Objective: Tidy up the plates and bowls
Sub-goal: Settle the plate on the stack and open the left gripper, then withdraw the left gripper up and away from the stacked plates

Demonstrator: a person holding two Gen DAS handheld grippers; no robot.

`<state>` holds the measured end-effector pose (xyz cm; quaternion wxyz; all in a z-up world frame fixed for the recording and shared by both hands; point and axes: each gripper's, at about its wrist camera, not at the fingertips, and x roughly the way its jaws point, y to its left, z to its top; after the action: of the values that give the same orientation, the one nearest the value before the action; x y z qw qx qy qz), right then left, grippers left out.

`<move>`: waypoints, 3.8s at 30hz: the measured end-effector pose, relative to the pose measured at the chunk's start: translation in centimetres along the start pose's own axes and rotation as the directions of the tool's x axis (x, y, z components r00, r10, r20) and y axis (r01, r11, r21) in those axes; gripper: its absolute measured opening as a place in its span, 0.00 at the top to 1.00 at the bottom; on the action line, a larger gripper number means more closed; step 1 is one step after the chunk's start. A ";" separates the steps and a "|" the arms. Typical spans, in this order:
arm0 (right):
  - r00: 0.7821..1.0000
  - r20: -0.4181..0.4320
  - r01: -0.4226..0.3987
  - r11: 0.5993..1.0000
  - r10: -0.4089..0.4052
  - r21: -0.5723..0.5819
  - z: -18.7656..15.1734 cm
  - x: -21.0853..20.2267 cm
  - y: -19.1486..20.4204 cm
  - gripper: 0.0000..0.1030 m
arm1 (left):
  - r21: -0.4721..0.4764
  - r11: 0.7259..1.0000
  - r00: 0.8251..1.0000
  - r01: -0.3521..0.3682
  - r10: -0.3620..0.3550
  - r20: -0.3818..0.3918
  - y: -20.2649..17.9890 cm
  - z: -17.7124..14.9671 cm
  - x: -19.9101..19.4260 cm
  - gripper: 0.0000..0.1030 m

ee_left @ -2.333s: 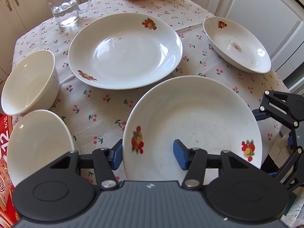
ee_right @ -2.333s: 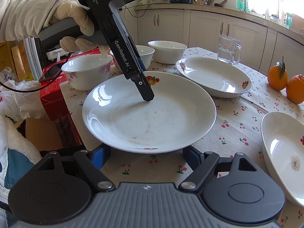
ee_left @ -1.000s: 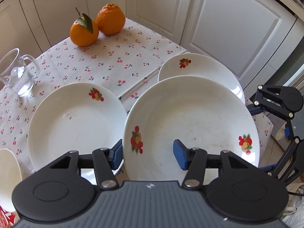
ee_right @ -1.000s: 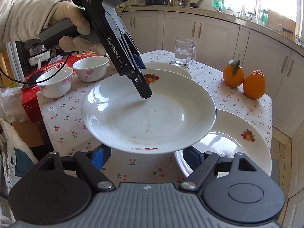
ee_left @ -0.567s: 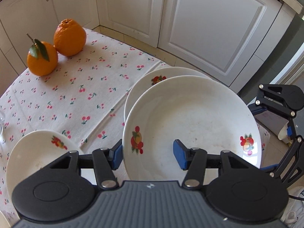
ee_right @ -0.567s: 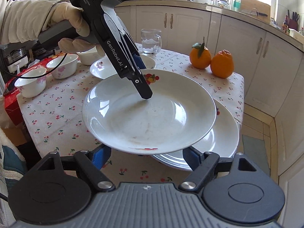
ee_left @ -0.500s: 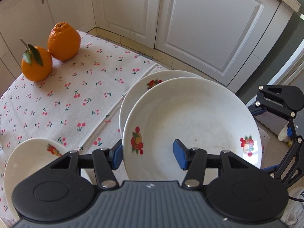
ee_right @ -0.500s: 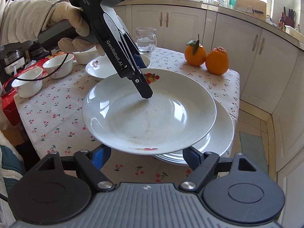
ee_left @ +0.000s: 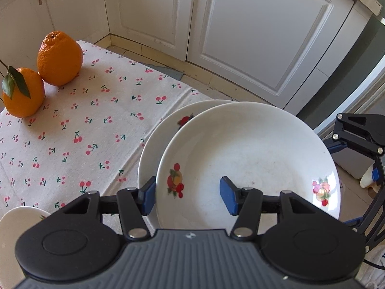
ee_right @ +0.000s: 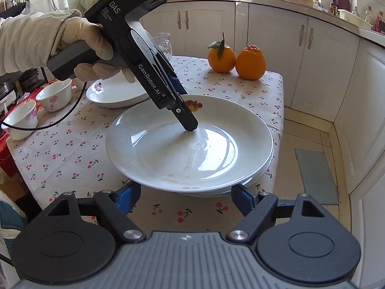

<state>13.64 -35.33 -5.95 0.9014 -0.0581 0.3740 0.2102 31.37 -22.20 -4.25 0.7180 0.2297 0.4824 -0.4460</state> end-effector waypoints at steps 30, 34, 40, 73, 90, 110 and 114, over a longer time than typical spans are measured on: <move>0.997 -0.060 0.049 0.995 -0.044 0.091 0.4 0.1 -0.3 0.16 | 0.022 1.000 1.000 0.019 -0.019 0.006 -0.3 1.3 1.7 0.45; 0.998 -0.047 0.051 0.994 -0.047 0.096 0.3 -0.4 -0.2 0.16 | 0.055 0.999 1.000 0.002 -0.001 -0.004 -0.7 1.3 1.7 0.45; 0.998 -0.039 0.052 0.994 -0.049 0.095 0.2 -0.5 -0.2 0.16 | 0.094 0.995 1.000 -0.016 0.018 -0.017 -0.9 1.5 1.7 0.45; 0.998 0.032 0.043 0.984 -0.049 0.174 -1.3 -1.4 2.0 0.00 | 0.054 0.990 0.989 -0.134 0.130 0.076 -1.7 0.0 -0.9 0.24; 0.993 0.062 0.093 0.981 -0.105 0.170 -1.7 -3.3 6.3 0.00 | -0.188 0.921 0.876 -0.341 0.384 0.292 -7.9 -10.9 -10.8 0.20; 0.998 0.056 -0.028 0.995 0.022 0.099 2.2 -1.6 8.8 0.00 | -0.568 0.688 0.762 -0.452 0.629 0.156 -5.3 -21.4 -7.1 0.17; 0.997 0.039 -0.075 0.994 0.072 0.080 3.4 -0.5 8.8 0.00 | -0.604 0.666 0.765 -0.438 0.629 0.139 -4.0 -21.4 -6.4 0.16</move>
<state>11.82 -26.59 -2.74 0.9012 -0.0039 0.3679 0.2289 16.60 -5.27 -7.29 0.9232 0.0722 0.3665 -0.0903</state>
